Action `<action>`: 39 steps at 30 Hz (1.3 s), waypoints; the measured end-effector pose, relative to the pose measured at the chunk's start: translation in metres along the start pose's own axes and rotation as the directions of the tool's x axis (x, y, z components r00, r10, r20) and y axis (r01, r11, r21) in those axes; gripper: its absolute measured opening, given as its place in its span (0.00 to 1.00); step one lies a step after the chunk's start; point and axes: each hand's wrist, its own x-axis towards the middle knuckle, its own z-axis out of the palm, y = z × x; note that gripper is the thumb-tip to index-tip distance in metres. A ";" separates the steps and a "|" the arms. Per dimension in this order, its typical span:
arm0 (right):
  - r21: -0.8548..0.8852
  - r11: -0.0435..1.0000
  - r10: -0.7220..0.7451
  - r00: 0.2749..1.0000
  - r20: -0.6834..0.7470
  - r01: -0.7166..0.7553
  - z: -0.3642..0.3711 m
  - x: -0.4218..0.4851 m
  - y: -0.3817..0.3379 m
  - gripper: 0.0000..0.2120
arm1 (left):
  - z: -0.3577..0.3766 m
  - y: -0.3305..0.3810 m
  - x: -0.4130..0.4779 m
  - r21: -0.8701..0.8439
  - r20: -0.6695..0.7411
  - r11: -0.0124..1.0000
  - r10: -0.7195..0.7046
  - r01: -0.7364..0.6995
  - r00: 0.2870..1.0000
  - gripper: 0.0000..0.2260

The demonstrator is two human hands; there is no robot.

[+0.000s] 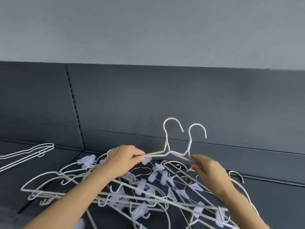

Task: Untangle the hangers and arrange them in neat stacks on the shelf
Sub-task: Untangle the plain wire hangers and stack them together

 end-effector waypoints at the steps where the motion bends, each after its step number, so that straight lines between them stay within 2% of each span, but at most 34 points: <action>1: -0.027 0.999 -0.044 0.997 -0.057 0.043 0.008 0.002 -0.012 0.10 | -0.005 -0.013 -0.007 -0.030 -0.002 0.999 -0.038 0.038 0.999 0.10; 3: -0.072 0.986 -0.156 0.979 -0.127 0.148 0.026 0.008 -0.037 0.11 | -0.015 -0.040 -0.022 -0.087 -0.012 0.993 -0.084 0.083 0.996 0.10; 6: -0.109 0.962 -0.264 0.954 -0.144 0.250 0.060 0.021 -0.074 0.07 | -0.032 -0.086 -0.046 -0.110 -0.025 0.987 -0.124 0.121 0.992 0.10; 11: -0.075 0.940 -0.339 0.936 -0.095 0.333 0.126 0.048 -0.167 0.04 | -0.072 -0.180 -0.093 0.104 -0.156 0.985 -0.119 0.136 0.981 0.13; 15: -0.039 0.928 -0.372 0.927 -0.044 0.370 0.200 0.075 -0.257 0.06 | -0.103 -0.283 -0.125 0.250 -0.245 0.956 -0.088 0.151 0.966 0.26; 16: -0.023 0.926 -0.377 0.926 -0.027 0.376 0.223 0.082 -0.280 0.07 | -0.109 -0.314 -0.133 0.295 -0.251 0.941 -0.089 0.164 0.964 0.24; 20: 0.061 0.911 -0.411 0.910 0.052 0.408 0.309 0.107 -0.376 0.09 | -0.133 -0.430 -0.174 0.396 -0.188 0.879 -0.205 0.264 0.961 0.03; 23: 0.107 0.900 -0.435 0.889 0.144 0.423 0.355 0.121 -0.432 0.11 | -0.146 -0.498 -0.200 0.353 -0.162 0.883 -0.267 0.308 0.950 0.03; 27: 0.105 0.892 -0.452 0.864 0.220 0.439 0.393 0.137 -0.489 0.10 | -0.158 -0.559 -0.221 0.167 -0.150 0.901 -0.377 0.399 0.914 0.08; 31: -0.013 0.918 -0.368 0.865 0.343 0.396 0.412 0.154 -0.516 0.14 | -0.162 -0.596 -0.238 0.038 -0.140 0.849 -0.518 0.527 0.844 0.09; 35: 0.001 0.913 -0.368 0.824 0.432 0.407 0.424 0.165 -0.533 0.14 | -0.173 -0.621 -0.246 -0.033 -0.108 0.785 -0.618 0.618 0.779 0.09; 39: 0.014 0.911 -0.364 0.790 0.494 0.411 0.432 0.177 -0.547 0.09 | -0.178 -0.637 -0.247 -0.129 -0.061 0.732 -0.679 0.669 0.731 0.07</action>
